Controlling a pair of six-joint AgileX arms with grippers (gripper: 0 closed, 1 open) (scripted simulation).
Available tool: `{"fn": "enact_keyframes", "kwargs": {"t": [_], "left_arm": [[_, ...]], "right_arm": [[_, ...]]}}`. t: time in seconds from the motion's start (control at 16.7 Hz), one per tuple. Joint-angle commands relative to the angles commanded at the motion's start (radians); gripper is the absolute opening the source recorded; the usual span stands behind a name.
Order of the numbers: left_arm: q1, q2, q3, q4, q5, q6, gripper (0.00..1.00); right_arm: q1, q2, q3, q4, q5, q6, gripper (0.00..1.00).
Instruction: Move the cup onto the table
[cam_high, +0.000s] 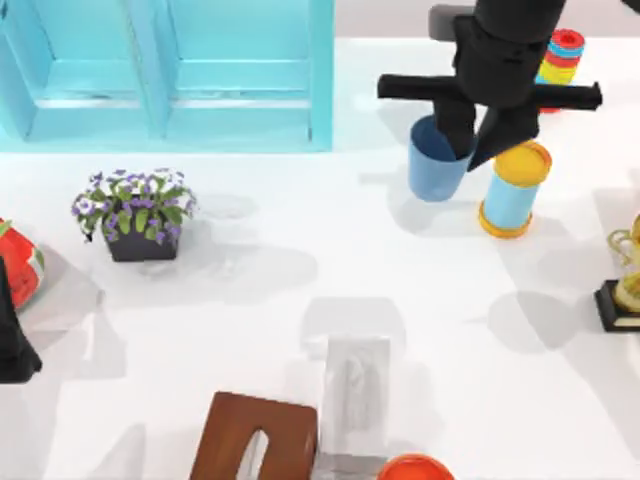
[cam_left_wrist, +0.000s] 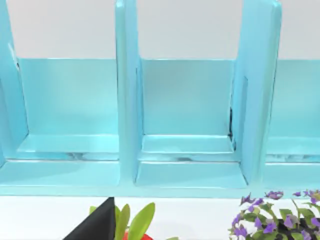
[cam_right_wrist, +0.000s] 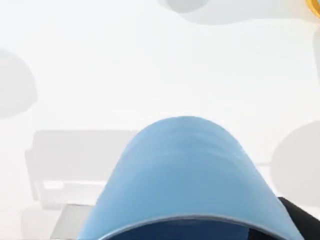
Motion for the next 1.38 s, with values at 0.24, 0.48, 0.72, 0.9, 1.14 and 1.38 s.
{"fn": "enact_keyframes", "kwargs": {"t": [0.24,0.48,0.72,0.9,1.14,1.38], "left_arm": [[0.0,0.0,0.0,0.0,0.0,0.0,1.0],[0.0,0.0,0.0,0.0,0.0,0.0,1.0],[0.0,0.0,0.0,0.0,0.0,0.0,1.0],[0.0,0.0,0.0,0.0,0.0,0.0,1.0],[0.0,0.0,0.0,0.0,0.0,0.0,1.0],[0.0,0.0,0.0,0.0,0.0,0.0,1.0]], "right_arm": [[0.031,0.054,0.021,0.005,0.01,0.011,0.0],[0.026,0.054,0.019,0.006,0.008,0.012,0.0],[0.034,0.053,-0.055,0.08,0.01,0.018,0.0],[0.046,0.058,-0.168,0.202,0.01,0.028,0.0],[0.053,0.062,-0.219,0.254,0.01,0.034,0.0],[0.053,0.062,-0.219,0.254,0.01,0.034,0.15]]}}
